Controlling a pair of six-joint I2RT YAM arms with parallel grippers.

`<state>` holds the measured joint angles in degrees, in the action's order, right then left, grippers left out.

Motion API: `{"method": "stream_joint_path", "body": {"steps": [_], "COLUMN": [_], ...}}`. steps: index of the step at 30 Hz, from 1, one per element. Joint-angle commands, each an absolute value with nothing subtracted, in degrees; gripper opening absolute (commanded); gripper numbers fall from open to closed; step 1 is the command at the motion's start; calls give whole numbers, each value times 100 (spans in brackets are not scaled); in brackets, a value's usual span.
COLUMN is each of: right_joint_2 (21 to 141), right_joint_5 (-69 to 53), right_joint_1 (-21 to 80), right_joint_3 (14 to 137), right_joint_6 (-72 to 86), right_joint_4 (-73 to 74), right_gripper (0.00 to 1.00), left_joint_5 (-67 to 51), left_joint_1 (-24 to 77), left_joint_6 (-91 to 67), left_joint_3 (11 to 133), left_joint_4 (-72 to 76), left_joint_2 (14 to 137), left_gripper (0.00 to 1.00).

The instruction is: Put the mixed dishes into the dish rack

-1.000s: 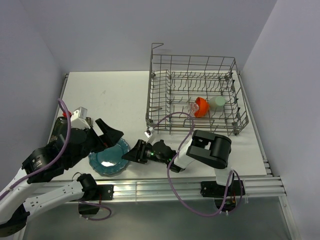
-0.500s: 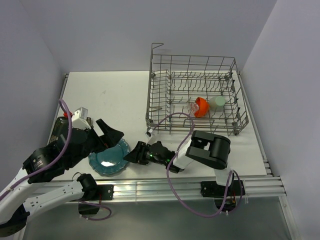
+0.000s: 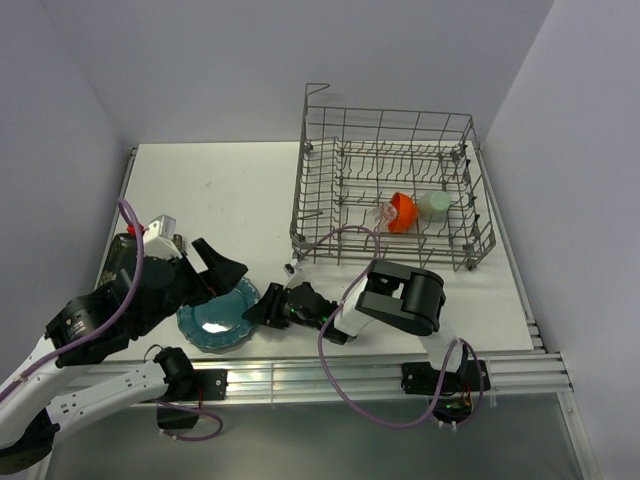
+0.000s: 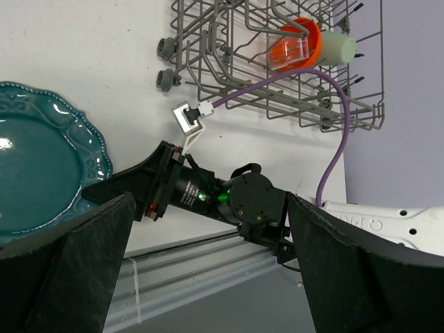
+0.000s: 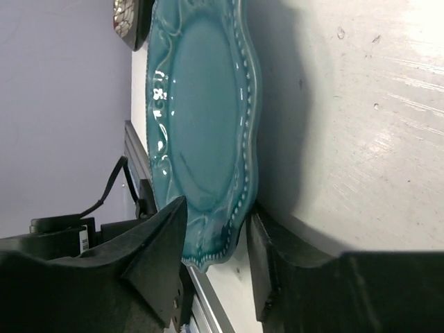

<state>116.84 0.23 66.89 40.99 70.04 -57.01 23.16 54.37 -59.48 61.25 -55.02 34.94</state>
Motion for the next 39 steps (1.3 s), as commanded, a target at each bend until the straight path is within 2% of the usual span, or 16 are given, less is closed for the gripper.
{"method": "stream_joint_path", "body": {"steps": [1, 5, 7, 8, 10, 18, 27, 33, 39], "right_joint_2": [12015, 11988, 11953, 11936, 11857, 11216, 9801, 8703, 6895], "right_joint_5": [-9, 193, 246, 272, 316, 755, 1493, 2091, 2654], "right_joint_1": [6645, 6636, 6653, 6662, 6680, 7013, 7540, 7682, 7690], "right_joint_3": [4131, 4183, 4149, 4096, 4052, 3516, 2831, 2321, 1583], "right_joint_6": [7532, 7497, 7506, 7515, 7506, 7357, 7155, 6900, 6583], "right_joint_4": [-4755, -4588, -4588, -4614, -4562, -4535, -3728, -2875, -1726], "right_gripper": [45, 34, 21, 10, 0, 0, 0, 0, 0], "left_joint_5": [2241, 2241, 2224, 2215, 2189, 2101, 1969, 1837, 1635], "left_joint_1": [5458, 5458, 5458, 5458, 5458, 5458, 5458, 5458, 5458], "left_joint_6": [-5950, -5968, -5968, -5968, -5976, -5985, -5950, -5898, -5792], "left_joint_3": [6126, 6100, 6082, 6065, 6047, 5924, 5687, 5327, 4993], "left_joint_4": [-5432, -5423, -5405, -5397, -5362, -5194, -4852, -4571, -4193], "left_joint_2": [3401, 3349, 3357, 3357, 3375, 3410, 3568, 3630, 3971], "left_gripper": [99, 99, 99, 99, 99, 99, 99, 99, 99]}}
